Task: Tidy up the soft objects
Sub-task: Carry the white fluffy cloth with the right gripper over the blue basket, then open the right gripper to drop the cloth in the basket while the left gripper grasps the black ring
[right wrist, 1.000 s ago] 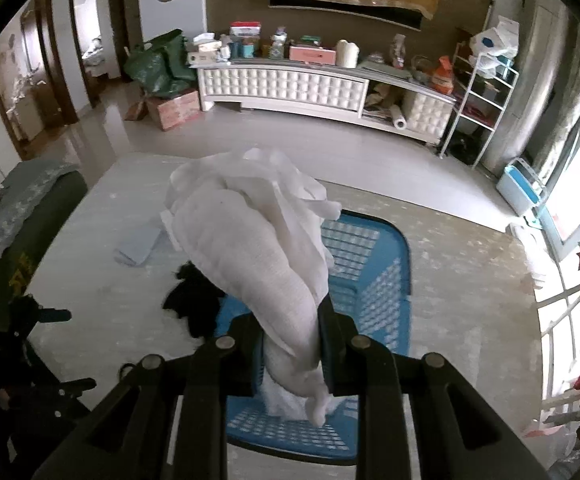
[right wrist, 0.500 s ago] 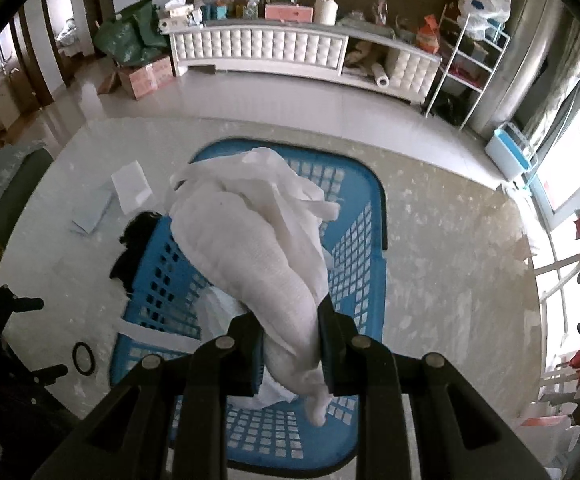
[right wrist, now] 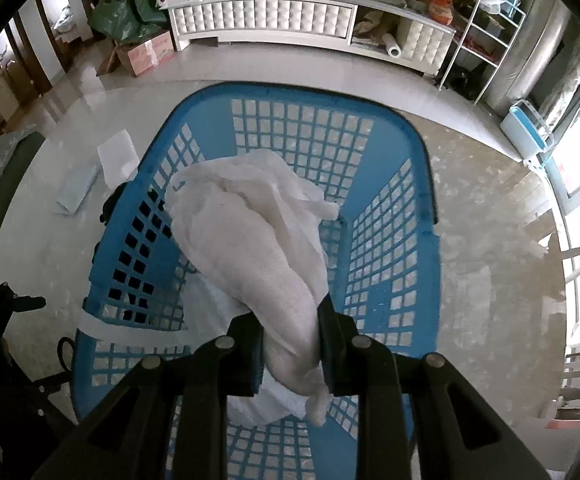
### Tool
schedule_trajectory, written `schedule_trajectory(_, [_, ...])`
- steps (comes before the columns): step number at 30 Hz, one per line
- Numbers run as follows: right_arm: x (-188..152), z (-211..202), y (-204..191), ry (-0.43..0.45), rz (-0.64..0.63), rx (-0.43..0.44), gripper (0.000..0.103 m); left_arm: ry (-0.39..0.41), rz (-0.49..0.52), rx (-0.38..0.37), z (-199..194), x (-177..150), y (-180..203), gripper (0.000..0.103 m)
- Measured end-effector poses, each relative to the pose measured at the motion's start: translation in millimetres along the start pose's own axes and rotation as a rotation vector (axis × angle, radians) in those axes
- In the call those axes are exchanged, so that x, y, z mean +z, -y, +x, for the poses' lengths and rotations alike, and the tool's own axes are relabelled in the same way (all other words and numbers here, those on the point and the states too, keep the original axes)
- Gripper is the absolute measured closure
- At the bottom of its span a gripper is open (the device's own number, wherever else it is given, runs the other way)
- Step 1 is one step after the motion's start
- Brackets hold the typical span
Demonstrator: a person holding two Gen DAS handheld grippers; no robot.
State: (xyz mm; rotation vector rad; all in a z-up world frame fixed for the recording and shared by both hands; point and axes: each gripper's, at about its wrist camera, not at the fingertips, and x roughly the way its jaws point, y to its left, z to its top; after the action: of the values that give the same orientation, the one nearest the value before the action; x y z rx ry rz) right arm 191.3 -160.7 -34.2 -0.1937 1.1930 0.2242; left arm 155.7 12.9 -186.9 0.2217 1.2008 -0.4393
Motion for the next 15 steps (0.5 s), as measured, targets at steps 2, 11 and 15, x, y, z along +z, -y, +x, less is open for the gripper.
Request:
schedule_trajectory(2, [0.0,1.9,0.5,-0.008,0.002,0.003,0.082,-0.004,0.007,0.009,2.9,0.1,-0.4,0.0])
schedule_trajectory(11, [6.8,11.6,12.0,-0.034,0.016,0.005,0.082,-0.034,0.029,0.035,13.3,-2.8,-3.3,0.0])
schedule_trajectory(15, [8.6,17.1,13.9,-0.061,0.025,-0.009,0.082,-0.056,0.019,0.027,18.8,-2.3,-6.6,0.0])
